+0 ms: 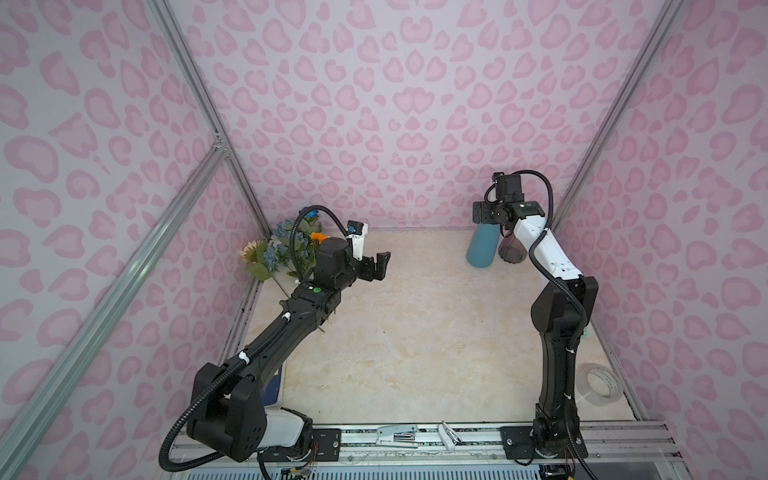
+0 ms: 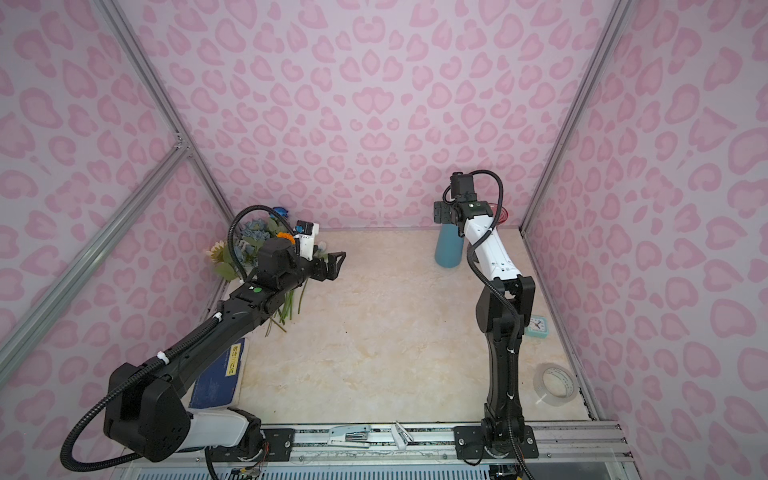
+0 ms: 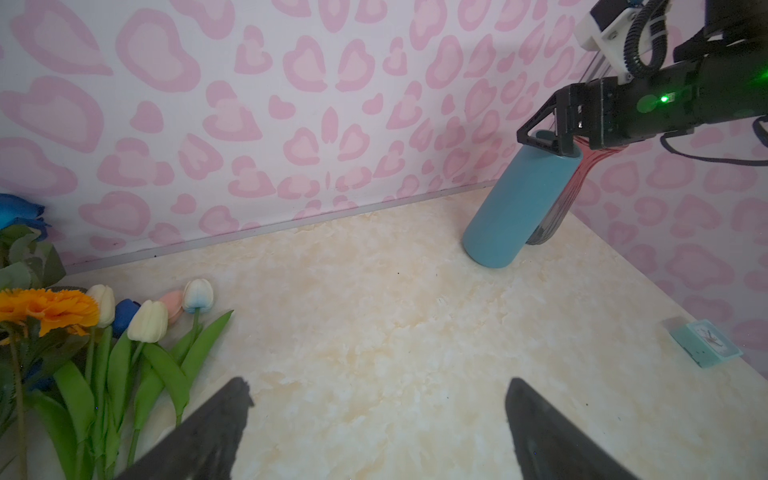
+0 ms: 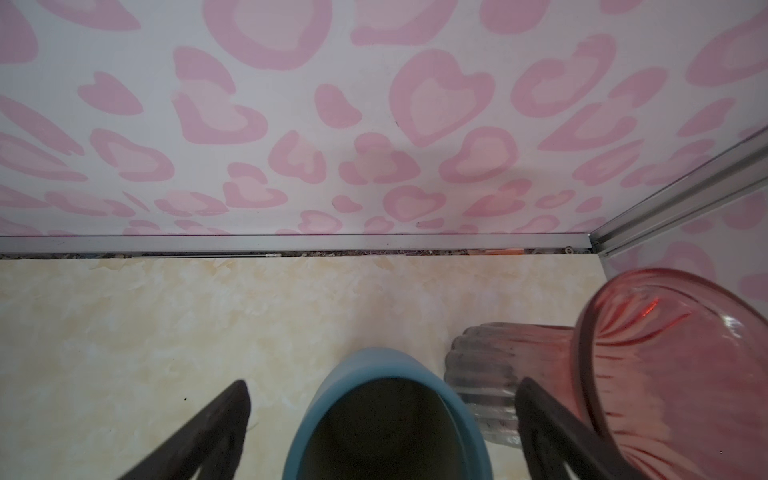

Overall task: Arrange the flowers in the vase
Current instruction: 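Raise the left gripper above the flowers while the right gripper reaches the teal vase, then grasp the teal vase rim with the right gripper and carry it toward the table center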

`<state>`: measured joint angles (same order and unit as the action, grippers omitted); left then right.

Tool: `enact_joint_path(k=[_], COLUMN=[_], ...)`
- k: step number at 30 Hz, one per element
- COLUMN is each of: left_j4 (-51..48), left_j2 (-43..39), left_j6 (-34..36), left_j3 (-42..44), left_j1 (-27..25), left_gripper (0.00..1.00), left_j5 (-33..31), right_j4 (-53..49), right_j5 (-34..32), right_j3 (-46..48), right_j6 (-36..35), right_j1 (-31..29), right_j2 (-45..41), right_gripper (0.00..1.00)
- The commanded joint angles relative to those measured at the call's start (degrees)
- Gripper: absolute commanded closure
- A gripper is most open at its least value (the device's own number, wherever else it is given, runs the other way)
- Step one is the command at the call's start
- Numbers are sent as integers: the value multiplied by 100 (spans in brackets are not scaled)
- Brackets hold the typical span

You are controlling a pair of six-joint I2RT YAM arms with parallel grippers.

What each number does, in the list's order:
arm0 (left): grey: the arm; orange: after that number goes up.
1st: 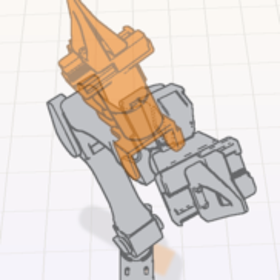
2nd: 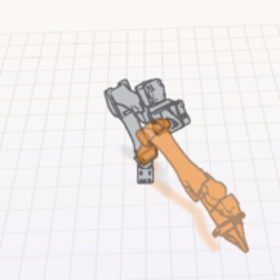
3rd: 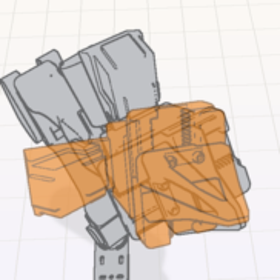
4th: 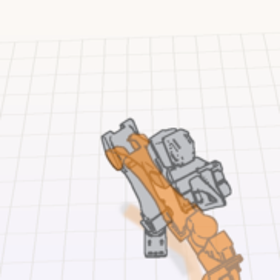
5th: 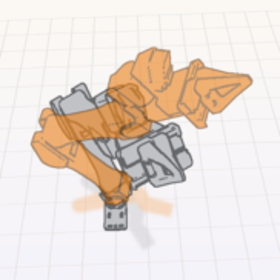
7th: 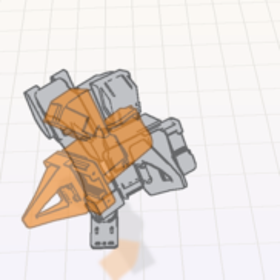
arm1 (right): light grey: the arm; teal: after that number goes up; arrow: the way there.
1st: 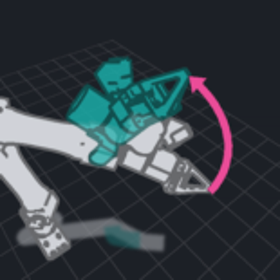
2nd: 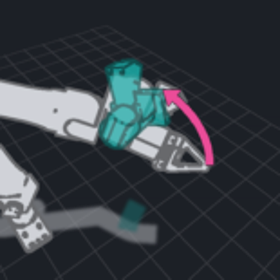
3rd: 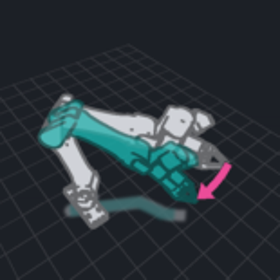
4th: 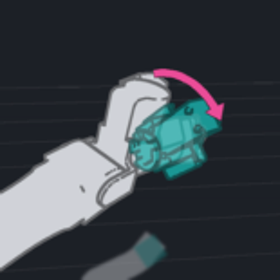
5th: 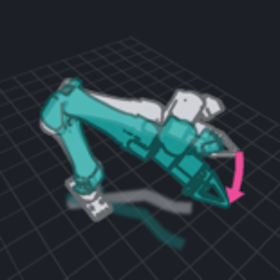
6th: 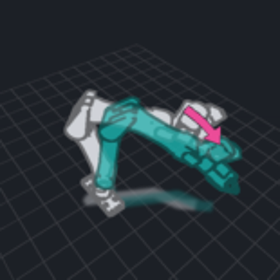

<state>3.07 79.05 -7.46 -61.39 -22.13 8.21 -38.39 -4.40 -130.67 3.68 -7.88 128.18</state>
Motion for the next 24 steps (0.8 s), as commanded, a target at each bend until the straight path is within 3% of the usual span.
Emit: enact_joint_path(k=[1,14,18,24], left_j4=[97,126,115,111], left_j2=[13,48,40,66], left_j6=[50,105,114,96], left_j3=[-23,74,92,87], left_j1=[6,-6,-6,-2], left_gripper=[2,3,3,3], left_j5=[83,132,50,41], right_j4=[-162,-55,-6,-8], right_j5=[-136,-124,-95,-105], right_j3=[-20,174,174,191], right_j6=[-90,-261,-272,-272], right_j1=[-7,-38,-47,-47], right_j2=[109,278,377,423], right_gripper=[1,13,24,30])
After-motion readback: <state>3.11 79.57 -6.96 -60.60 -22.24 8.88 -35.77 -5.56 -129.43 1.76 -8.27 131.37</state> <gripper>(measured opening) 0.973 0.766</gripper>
